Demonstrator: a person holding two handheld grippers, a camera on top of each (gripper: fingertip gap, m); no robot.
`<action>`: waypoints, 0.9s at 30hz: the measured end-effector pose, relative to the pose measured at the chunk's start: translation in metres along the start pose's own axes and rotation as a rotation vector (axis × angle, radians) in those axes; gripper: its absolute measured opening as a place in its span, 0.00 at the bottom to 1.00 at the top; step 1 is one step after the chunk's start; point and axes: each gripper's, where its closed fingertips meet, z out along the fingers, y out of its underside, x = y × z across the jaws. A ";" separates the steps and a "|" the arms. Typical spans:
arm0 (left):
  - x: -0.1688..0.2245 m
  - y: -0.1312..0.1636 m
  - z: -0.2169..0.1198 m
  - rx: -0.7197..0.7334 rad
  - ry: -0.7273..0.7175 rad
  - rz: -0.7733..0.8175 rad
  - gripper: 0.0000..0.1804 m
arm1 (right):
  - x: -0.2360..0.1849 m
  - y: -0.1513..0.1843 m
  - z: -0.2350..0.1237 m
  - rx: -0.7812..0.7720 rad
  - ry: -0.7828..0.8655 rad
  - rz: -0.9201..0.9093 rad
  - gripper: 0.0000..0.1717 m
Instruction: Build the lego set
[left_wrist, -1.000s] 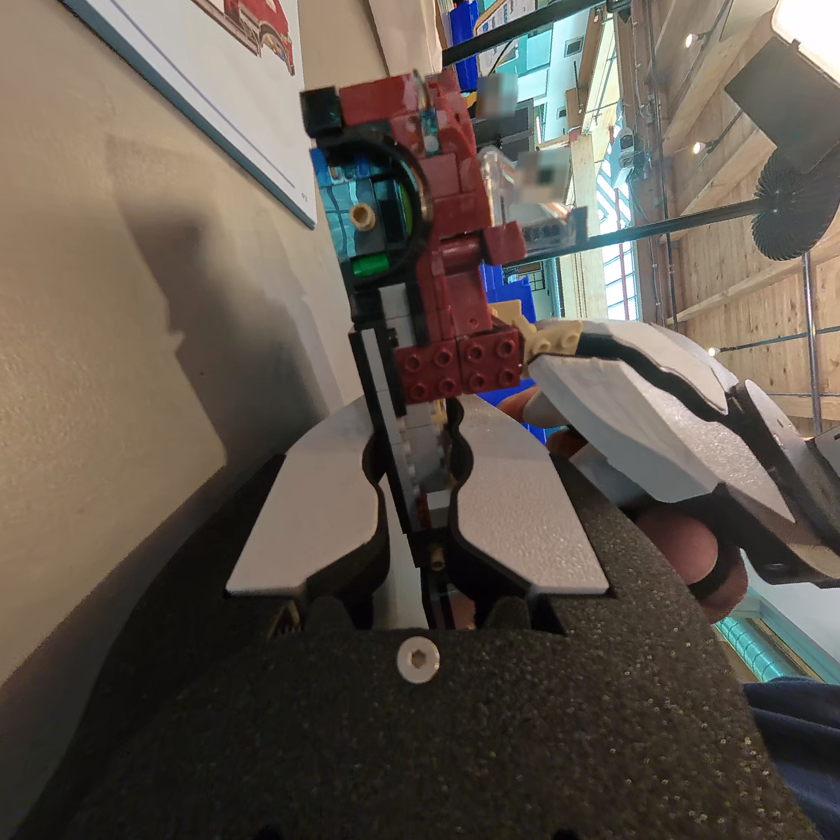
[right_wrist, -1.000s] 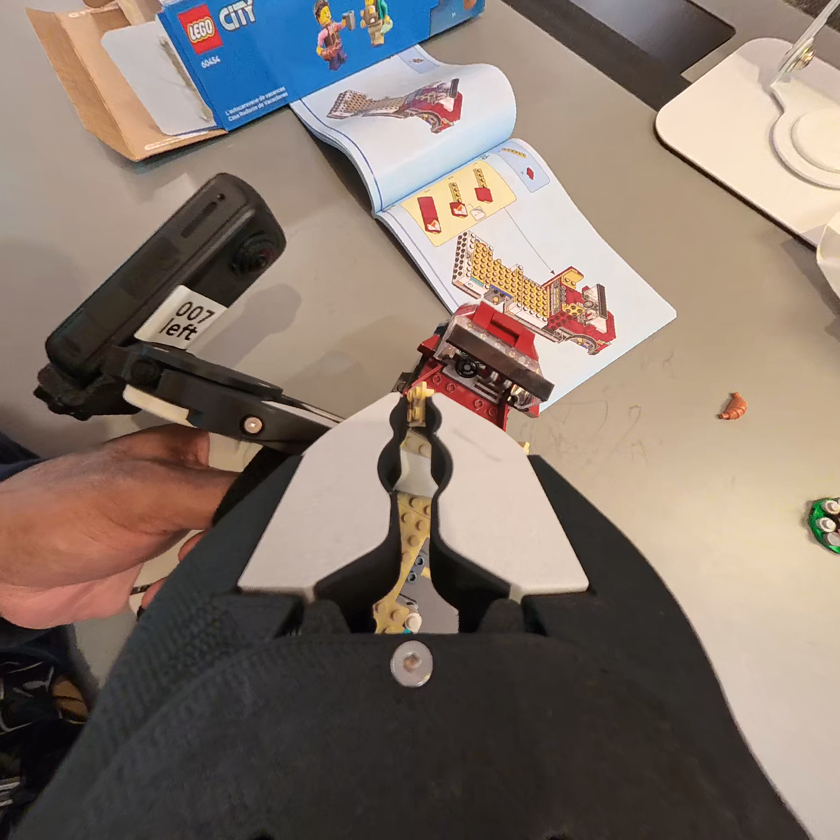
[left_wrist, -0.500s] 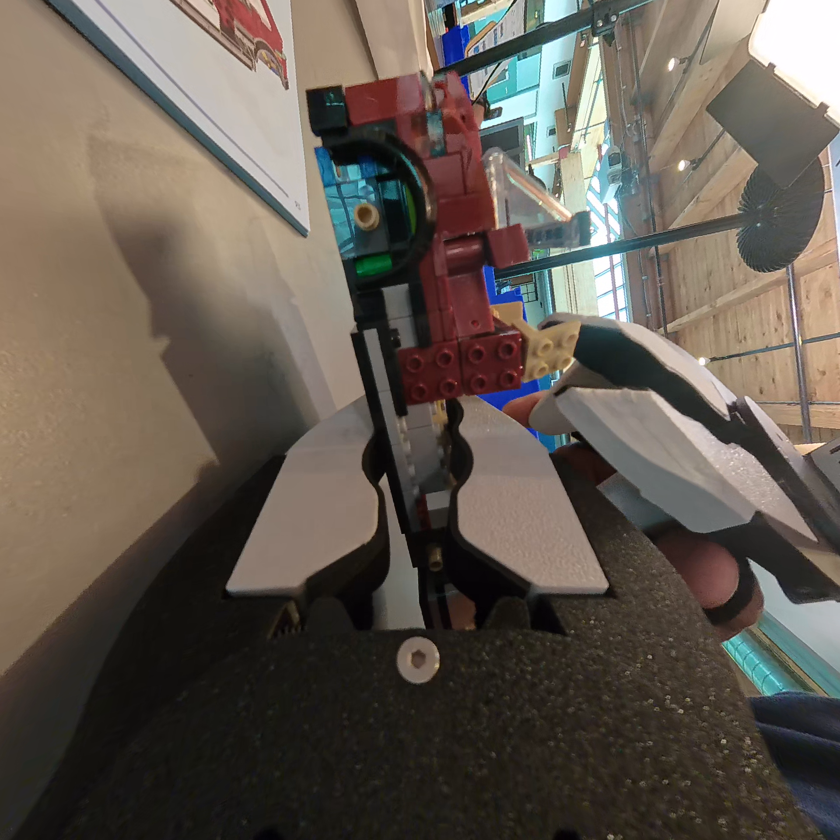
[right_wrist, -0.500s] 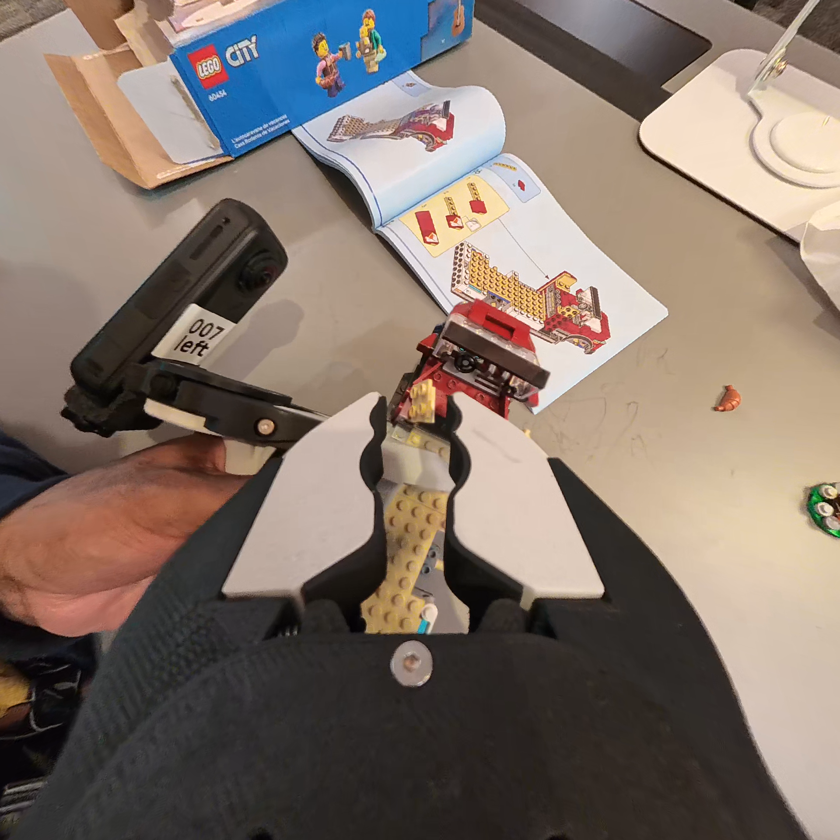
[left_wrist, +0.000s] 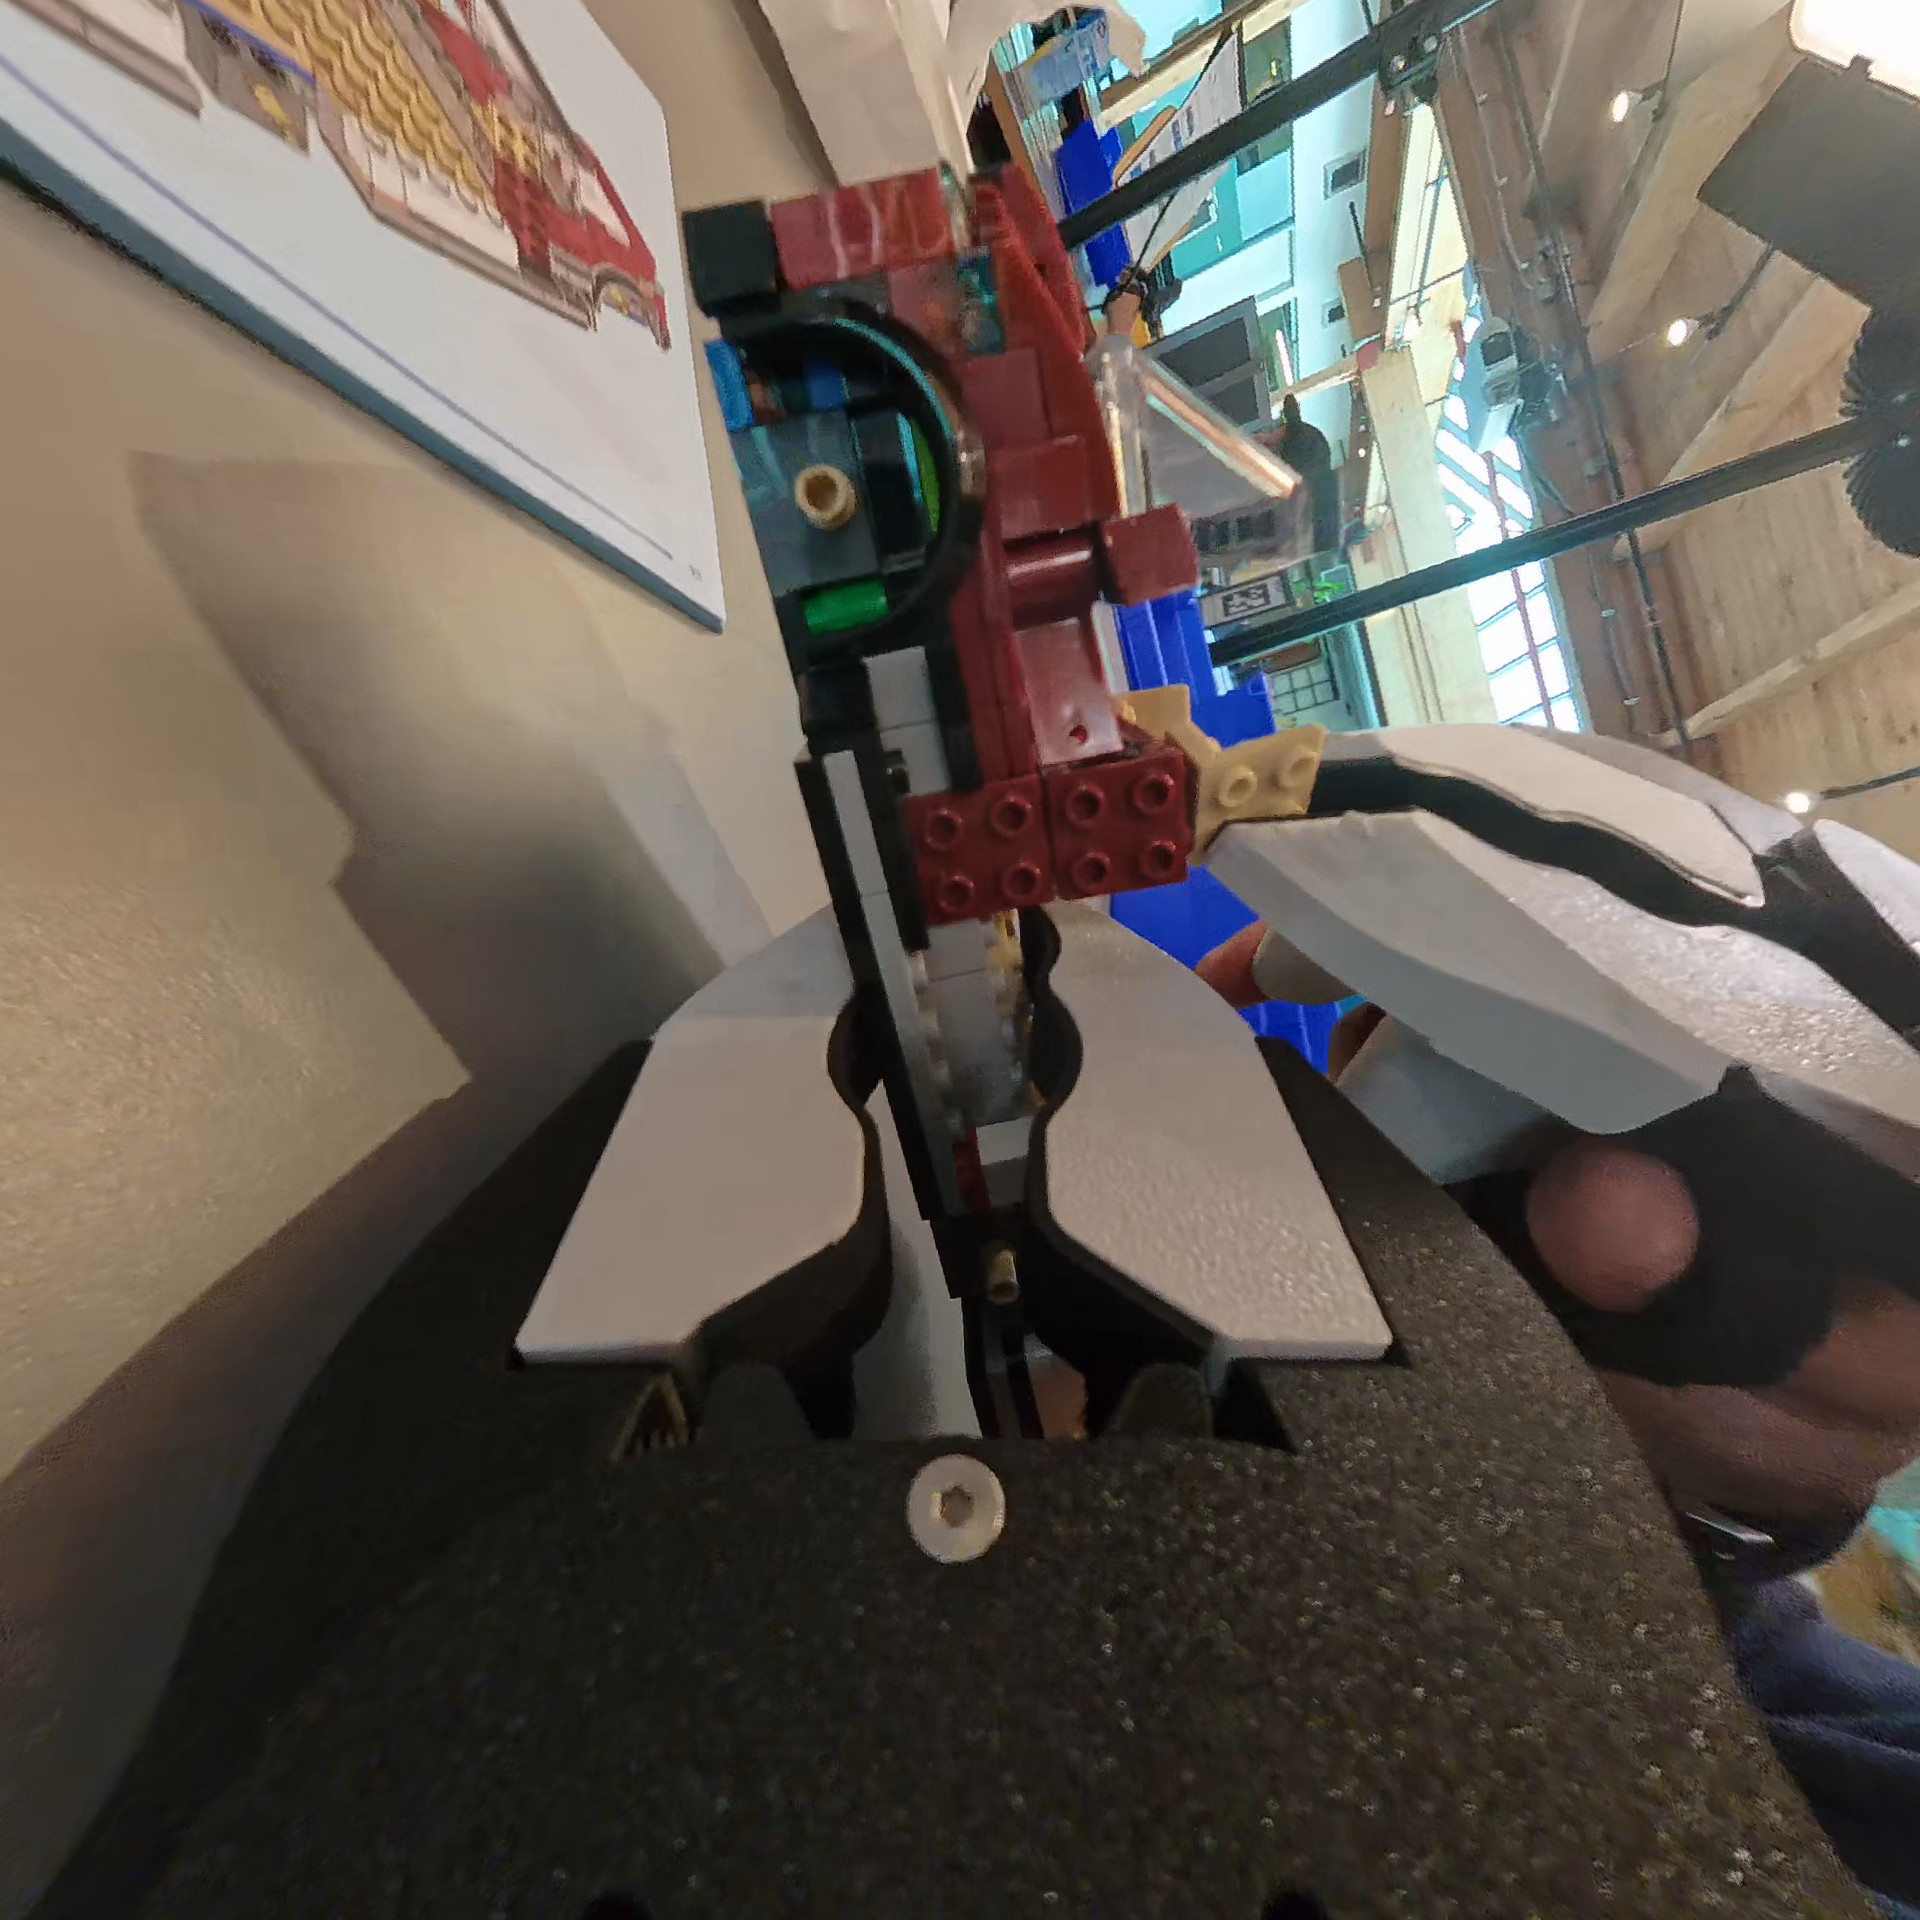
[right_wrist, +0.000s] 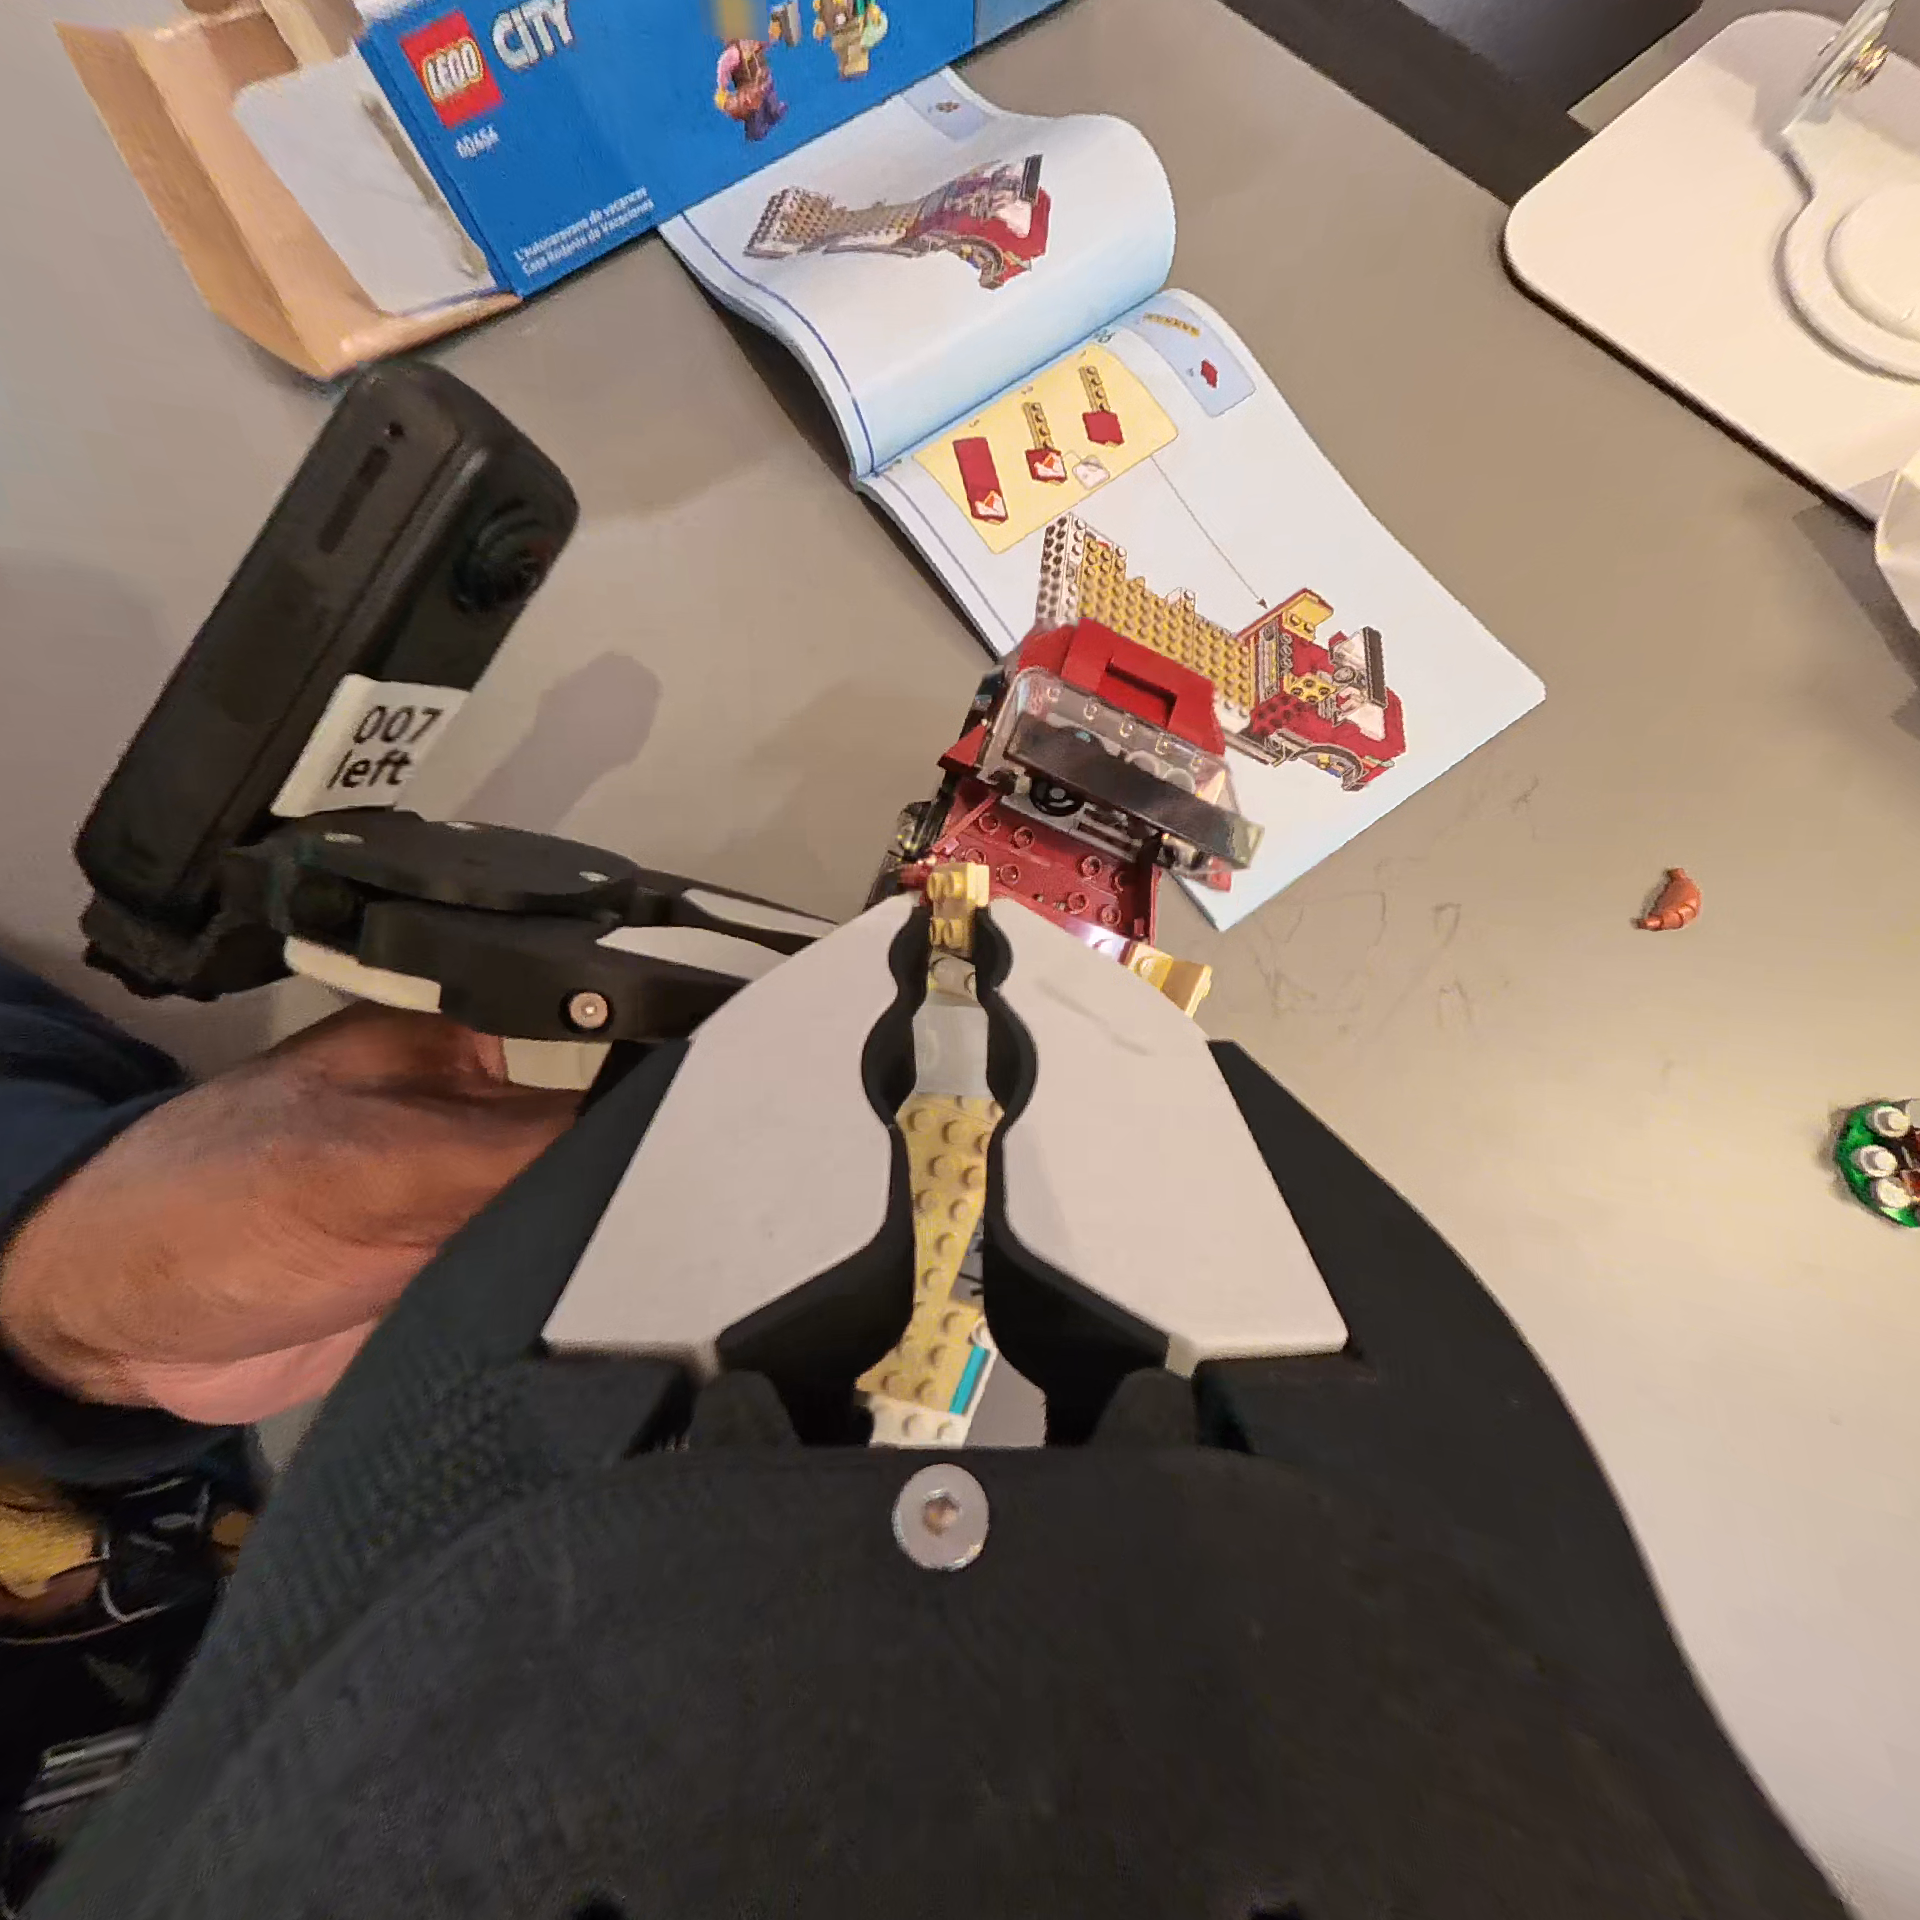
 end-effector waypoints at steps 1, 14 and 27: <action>0.000 -0.003 -0.001 0.014 -0.014 0.028 0.14 | 0.000 -0.002 -0.001 0.017 -0.003 0.019 0.05; 0.007 -0.039 -0.020 0.222 -0.181 0.400 0.13 | -0.013 -0.027 -0.015 0.232 -0.047 0.135 0.05; 0.011 -0.052 -0.030 0.313 -0.300 0.628 0.13 | -0.018 -0.029 -0.024 0.320 -0.051 0.097 0.05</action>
